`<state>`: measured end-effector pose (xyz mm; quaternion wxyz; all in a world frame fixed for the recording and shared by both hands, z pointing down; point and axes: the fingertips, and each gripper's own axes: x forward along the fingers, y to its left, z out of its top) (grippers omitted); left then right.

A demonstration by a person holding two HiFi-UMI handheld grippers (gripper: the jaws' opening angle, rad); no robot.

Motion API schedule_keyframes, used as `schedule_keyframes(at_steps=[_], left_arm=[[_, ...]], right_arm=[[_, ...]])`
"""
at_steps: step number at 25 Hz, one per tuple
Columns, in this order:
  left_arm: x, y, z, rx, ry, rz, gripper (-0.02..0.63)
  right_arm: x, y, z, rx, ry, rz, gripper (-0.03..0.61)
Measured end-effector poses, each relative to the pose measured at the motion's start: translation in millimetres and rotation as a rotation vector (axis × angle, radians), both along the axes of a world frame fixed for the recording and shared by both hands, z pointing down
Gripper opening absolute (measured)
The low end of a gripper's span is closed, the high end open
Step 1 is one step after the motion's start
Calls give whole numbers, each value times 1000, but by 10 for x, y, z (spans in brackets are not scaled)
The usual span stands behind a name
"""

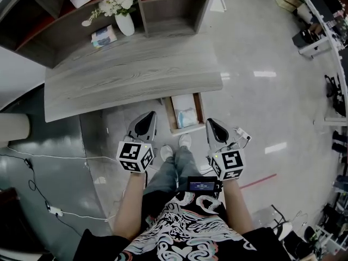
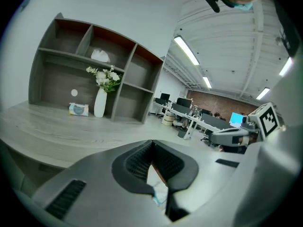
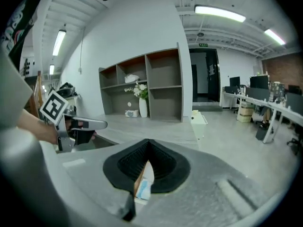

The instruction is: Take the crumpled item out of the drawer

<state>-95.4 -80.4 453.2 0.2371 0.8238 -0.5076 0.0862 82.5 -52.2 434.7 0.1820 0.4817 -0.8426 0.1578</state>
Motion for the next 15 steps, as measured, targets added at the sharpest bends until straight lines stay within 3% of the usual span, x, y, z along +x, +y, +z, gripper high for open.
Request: schedule_keyframes(at_steps=[3, 7, 15], left_arm=[[73, 27, 201, -50, -20, 9, 0], [186, 72, 531, -130, -18, 41, 0], [228, 135, 1104, -246, -102, 48, 0]], right_arm=[[31, -11, 205, -19, 98, -30, 5], [25, -36, 478, -59, 108, -64, 5], [-34, -66, 986, -160, 138, -146, 5]])
